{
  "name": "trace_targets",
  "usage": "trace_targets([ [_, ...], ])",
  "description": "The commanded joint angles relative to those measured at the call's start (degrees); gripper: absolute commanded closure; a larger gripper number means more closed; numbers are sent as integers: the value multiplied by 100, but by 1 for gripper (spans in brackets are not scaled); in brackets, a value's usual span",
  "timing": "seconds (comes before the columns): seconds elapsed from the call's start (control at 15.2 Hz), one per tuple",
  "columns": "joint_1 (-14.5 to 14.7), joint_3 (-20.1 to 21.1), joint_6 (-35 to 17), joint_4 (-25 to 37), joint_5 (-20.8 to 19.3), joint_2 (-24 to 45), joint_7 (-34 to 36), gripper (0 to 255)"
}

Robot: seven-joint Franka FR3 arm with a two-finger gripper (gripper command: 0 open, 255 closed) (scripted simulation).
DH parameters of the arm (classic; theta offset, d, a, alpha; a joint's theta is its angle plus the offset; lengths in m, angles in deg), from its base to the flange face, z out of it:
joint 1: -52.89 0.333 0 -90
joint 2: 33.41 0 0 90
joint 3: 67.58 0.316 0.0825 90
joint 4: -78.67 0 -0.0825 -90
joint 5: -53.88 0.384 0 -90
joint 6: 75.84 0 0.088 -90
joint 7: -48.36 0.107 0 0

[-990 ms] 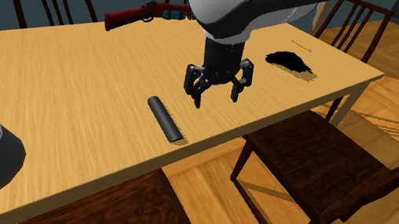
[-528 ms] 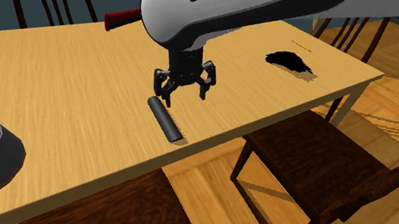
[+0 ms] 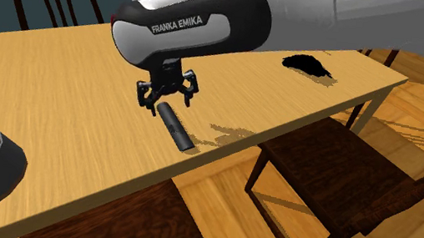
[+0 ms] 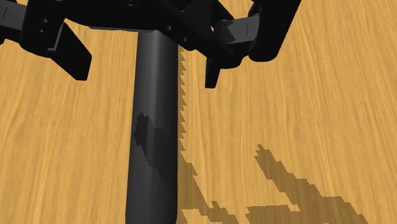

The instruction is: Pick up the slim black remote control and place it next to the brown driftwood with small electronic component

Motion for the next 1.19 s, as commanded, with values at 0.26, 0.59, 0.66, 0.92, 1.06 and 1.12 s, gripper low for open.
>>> trace_targets([
  [0.26, 9, -39, -331, -138, -70, 194, 43, 0],
  [0.59, 7, -51, -423, -183, -86, 242, 53, 0],
  [0.66, 7, -51, -423, -183, -86, 242, 53, 0],
  [0.92, 6, -50, -422, -183, -86, 242, 53, 255],
  [1.06, 6, -50, -422, -183, -86, 242, 53, 255],
  [1.12, 7, -51, -418, -170, -86, 251, 51, 255],
])
